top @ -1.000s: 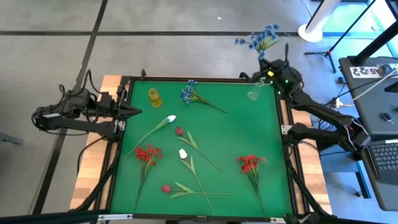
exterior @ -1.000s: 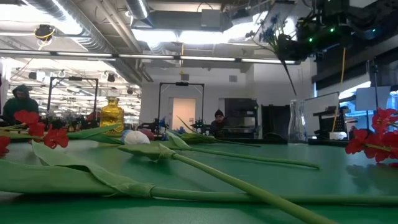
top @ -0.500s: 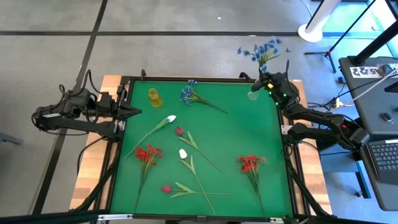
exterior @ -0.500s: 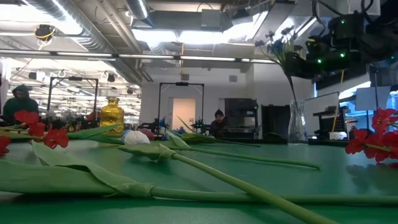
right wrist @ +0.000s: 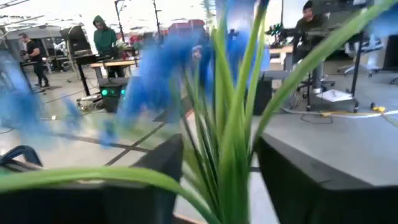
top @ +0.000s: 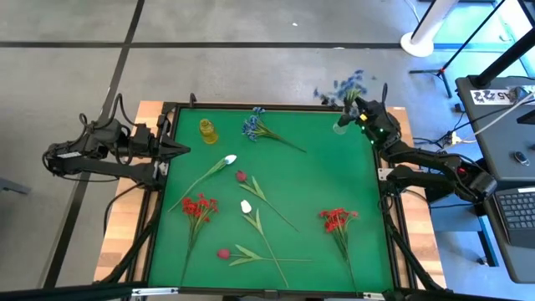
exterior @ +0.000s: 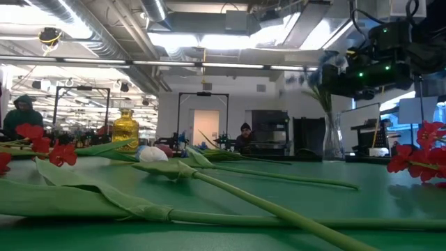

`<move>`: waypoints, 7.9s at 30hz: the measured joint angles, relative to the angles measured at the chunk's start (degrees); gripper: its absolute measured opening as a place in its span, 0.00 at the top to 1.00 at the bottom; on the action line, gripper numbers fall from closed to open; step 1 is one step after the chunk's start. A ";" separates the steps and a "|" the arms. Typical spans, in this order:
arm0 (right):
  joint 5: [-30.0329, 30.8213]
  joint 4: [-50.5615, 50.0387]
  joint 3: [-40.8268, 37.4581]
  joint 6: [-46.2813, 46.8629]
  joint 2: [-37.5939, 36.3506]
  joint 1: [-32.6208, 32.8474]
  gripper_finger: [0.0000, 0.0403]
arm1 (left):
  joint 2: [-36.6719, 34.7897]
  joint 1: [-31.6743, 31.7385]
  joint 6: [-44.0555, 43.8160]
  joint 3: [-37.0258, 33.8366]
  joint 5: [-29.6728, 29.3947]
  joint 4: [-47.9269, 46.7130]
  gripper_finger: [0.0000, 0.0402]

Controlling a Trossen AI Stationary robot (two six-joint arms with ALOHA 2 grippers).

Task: Sort flowers into vase by color
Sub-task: Put the bottom light blue flowers into the transparent vase, then put the light blue flowers into the transparent vase

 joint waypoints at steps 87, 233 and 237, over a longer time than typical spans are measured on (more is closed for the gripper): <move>2.98 -81.86 29.96 3.86 -26.75 24.37 0.16 | 0.00 0.01 -0.01 0.01 0.00 0.02 1.00; 23.05 -11.89 4.58 -13.29 -21.29 20.19 0.98 | -0.02 0.01 -0.01 0.00 -0.01 0.17 1.00; 20.36 -7.73 1.10 -10.93 -20.18 15.01 0.98 | -0.01 0.00 -0.01 0.02 0.00 0.17 1.00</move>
